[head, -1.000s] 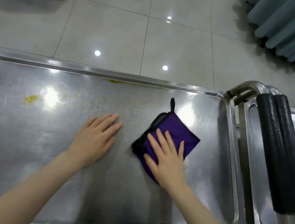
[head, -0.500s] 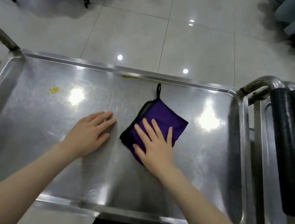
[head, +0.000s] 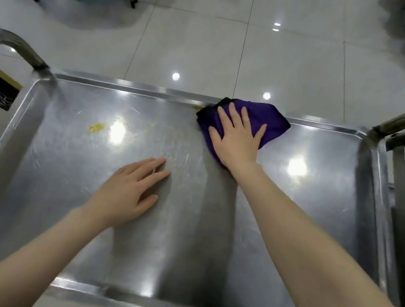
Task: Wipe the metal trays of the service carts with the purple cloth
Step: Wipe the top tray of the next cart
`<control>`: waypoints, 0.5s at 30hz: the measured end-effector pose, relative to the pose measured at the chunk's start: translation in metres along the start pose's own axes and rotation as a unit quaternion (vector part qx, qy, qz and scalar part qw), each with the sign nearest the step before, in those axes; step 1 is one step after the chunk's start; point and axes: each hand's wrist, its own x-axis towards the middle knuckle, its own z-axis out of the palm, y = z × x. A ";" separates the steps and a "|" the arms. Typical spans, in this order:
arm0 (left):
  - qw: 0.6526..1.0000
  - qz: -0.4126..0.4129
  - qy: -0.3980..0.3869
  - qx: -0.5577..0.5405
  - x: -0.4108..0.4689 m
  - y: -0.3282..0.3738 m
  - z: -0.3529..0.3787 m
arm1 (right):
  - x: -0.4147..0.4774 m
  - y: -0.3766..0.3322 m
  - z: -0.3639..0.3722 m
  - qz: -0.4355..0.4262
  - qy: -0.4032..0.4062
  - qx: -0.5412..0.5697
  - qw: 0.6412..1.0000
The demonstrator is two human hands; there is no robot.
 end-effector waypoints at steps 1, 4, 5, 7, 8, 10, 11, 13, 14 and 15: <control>1.000 0.003 -0.001 0.003 -0.006 -0.011 -0.002 | -0.014 -0.014 0.006 -0.028 -0.001 -0.007 1.000; 1.000 -0.010 0.006 0.006 -0.022 -0.038 -0.013 | -0.084 -0.044 0.026 -0.146 -0.001 -0.025 0.989; 1.000 -0.005 0.010 0.008 -0.026 -0.044 -0.016 | -0.110 -0.049 0.032 -0.177 -0.010 -0.027 0.984; 1.000 0.017 0.005 0.009 -0.030 -0.054 -0.019 | -0.146 -0.050 0.041 -0.218 -0.039 -0.034 0.975; 1.000 0.026 0.003 0.006 -0.031 -0.057 -0.020 | -0.154 -0.047 0.043 -0.227 -0.048 -0.041 0.972; 0.999 0.040 0.004 -0.003 -0.030 -0.061 -0.021 | -0.145 -0.042 0.036 -0.213 -0.056 -0.039 0.975; 0.999 0.045 0.005 -0.005 -0.028 -0.063 -0.022 | -0.131 -0.040 0.031 -0.183 -0.048 -0.036 0.981; 0.998 0.054 0.006 -0.011 -0.025 -0.068 -0.022 | -0.090 -0.036 0.021 -0.086 -0.020 -0.027 0.996; 0.998 0.061 0.005 -0.015 -0.025 -0.071 -0.021 | -0.065 -0.035 0.017 -0.025 -0.009 -0.019 0.999; 0.998 0.068 0.003 -0.015 -0.025 -0.075 -0.019 | -0.040 -0.036 0.013 0.038 -0.001 -0.007 0.999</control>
